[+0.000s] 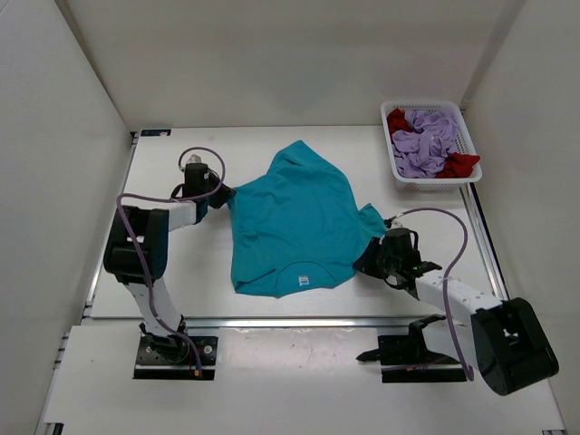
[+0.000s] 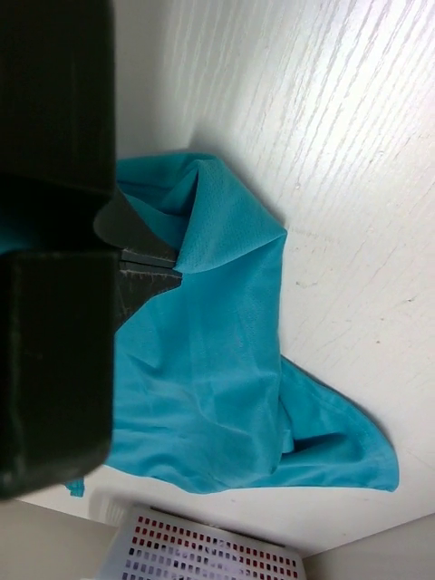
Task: Fold and stack the t-shirts
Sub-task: Flatten out the tshirt, then grap the side of the flattened tshirt closest away from the robot with both arms, then fold the flattened tshirt in 1/3 of the way
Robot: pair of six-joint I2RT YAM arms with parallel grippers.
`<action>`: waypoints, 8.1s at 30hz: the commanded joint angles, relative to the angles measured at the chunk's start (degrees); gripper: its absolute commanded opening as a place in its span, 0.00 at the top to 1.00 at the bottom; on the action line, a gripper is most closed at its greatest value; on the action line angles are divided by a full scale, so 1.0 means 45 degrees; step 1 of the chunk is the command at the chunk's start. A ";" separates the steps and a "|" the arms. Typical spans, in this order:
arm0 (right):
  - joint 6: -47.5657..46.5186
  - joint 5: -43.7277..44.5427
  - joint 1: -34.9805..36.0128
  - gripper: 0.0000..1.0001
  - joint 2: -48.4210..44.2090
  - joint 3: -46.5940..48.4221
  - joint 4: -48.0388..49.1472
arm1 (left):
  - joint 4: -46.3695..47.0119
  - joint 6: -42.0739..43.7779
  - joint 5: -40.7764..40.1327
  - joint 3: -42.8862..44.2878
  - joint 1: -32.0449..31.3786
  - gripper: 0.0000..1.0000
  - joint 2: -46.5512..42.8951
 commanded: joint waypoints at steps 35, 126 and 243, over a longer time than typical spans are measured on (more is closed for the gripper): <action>-0.1961 -0.0091 0.1985 0.92 0.4818 0.5664 0.0441 | -0.1645 0.1056 -0.1325 -0.6300 0.0363 0.63 -1.0070; -0.4988 -0.0472 -0.1904 0.56 1.2303 2.3519 -0.8073 | -0.7101 0.4775 -0.0672 0.6430 0.2448 0.32 -0.1909; -0.1610 0.0707 -0.2505 1.00 0.0462 0.5169 -0.3251 | -0.4966 0.1780 0.0846 -0.4661 0.2907 1.00 -0.7884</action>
